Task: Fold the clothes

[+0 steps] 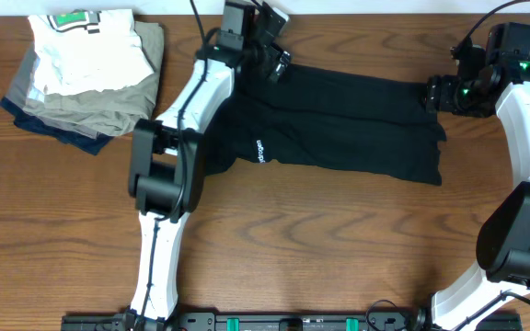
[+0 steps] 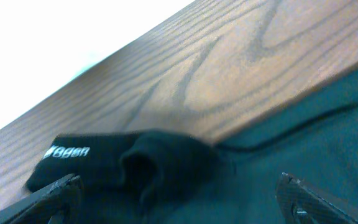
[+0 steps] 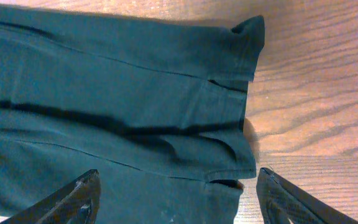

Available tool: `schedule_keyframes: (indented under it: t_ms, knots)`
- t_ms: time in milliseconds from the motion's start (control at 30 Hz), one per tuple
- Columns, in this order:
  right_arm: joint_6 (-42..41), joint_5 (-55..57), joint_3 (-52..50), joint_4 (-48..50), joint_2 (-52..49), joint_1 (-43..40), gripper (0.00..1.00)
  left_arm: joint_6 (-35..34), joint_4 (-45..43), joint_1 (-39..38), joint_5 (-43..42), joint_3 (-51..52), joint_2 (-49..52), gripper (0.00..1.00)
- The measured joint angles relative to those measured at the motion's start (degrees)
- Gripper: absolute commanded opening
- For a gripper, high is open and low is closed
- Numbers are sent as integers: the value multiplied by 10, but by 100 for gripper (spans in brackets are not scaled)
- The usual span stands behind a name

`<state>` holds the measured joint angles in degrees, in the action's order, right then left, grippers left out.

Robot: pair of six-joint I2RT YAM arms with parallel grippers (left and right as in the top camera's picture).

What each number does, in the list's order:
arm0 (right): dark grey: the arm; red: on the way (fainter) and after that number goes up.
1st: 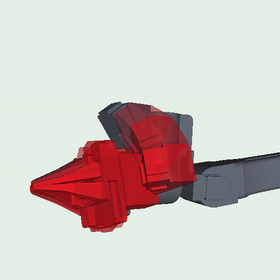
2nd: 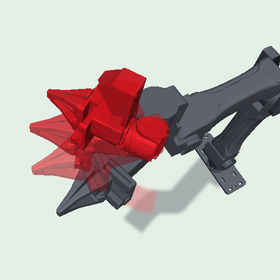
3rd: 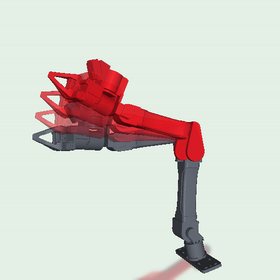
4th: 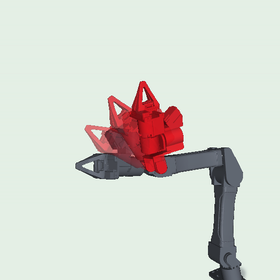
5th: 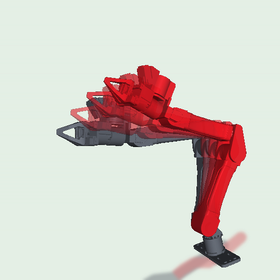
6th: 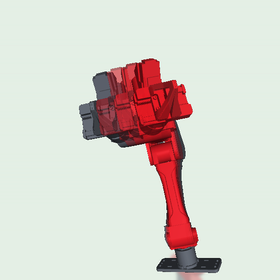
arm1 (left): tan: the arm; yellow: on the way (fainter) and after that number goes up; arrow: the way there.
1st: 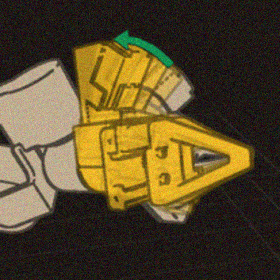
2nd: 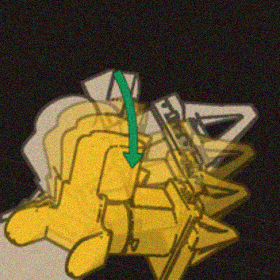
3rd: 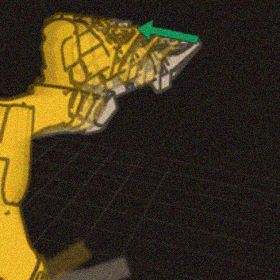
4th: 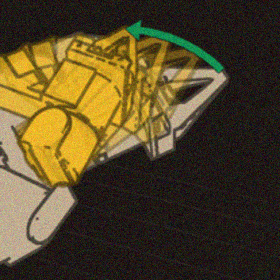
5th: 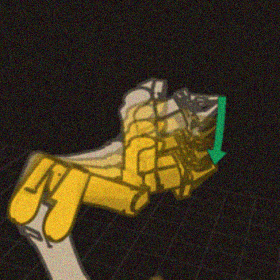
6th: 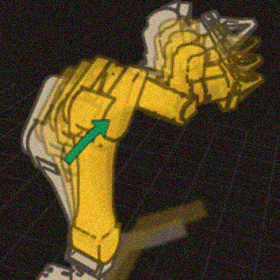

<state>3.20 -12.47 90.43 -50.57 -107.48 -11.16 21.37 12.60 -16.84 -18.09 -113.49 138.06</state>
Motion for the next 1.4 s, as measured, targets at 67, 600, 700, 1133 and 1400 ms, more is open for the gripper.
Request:
schedule_keyframes:
  t_ms: [67, 600, 700, 1133, 1400]
  knots:
    - [0, 1, 0, -3, 0, 0, 78, 2, -25, -1, 0, 0, 18, 97]
    - [0, 1, 0, 3, 0, 0, 78, -22, -163, -1, 65, 0, 82, 83]
    - [0, 1, 0, 8, 0, 0, 78, -31, -171, 0, 68, 0, 90, 54]
    - [0, 1, 0, 22, 0, 2, 75, -63, -165, 5, 69, 0, 91, 18]
    - [0, 1, 0, 16, 0, 2, 74, -65, -21, 7, 70, 0, 31, 12]
